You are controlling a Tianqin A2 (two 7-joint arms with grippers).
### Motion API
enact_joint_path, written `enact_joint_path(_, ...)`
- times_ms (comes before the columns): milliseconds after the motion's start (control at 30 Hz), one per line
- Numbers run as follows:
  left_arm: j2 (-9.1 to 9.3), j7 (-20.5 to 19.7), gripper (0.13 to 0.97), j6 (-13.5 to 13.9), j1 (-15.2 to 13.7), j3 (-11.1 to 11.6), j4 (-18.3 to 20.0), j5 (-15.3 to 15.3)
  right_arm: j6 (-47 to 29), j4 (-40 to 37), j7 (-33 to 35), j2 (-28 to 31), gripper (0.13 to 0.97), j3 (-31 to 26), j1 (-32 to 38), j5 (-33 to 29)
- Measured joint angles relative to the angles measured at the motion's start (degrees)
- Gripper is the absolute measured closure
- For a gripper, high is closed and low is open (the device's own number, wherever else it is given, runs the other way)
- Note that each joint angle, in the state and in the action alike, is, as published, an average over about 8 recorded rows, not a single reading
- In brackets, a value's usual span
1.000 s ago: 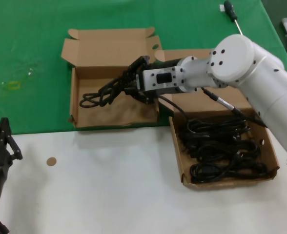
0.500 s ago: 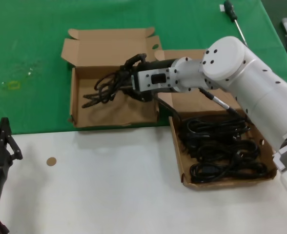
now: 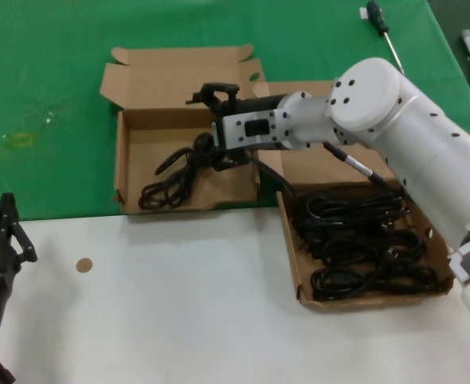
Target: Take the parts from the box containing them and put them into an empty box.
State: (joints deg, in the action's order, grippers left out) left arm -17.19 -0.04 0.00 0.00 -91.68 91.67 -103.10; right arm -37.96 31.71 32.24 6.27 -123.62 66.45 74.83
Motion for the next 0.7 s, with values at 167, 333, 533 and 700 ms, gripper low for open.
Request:
enact_joint_path(167, 0.0, 0.0, 0.945, 0.0, 0.0, 0.0, 0.0, 0.0, -1.05, 5.38, -3.08, 1.81, 0.497, -0.38, -1.24, -0.8)
enact_joint_path(333, 0.0, 0.01, 0.945, 0.0, 0.0, 0.0, 0.0, 0.0, -2.09, 11.91, -6.5, 4.1, 0.447, -0.66, -3.05, -1.72)
enact_joint_path(533, 0.0, 0.02, 0.942, 0.0, 0.0, 0.0, 0.0, 0.0, -2.29, 14.43, -7.71, 4.96, 0.297, -0.58, -3.97, -1.87)
enact_joint_path(700, 0.0, 0.02, 0.932, 0.0, 0.0, 0.0, 0.0, 0.0, -1.18, 15.74, -8.41, 5.15, 0.238, 0.33, -5.72, -1.03)
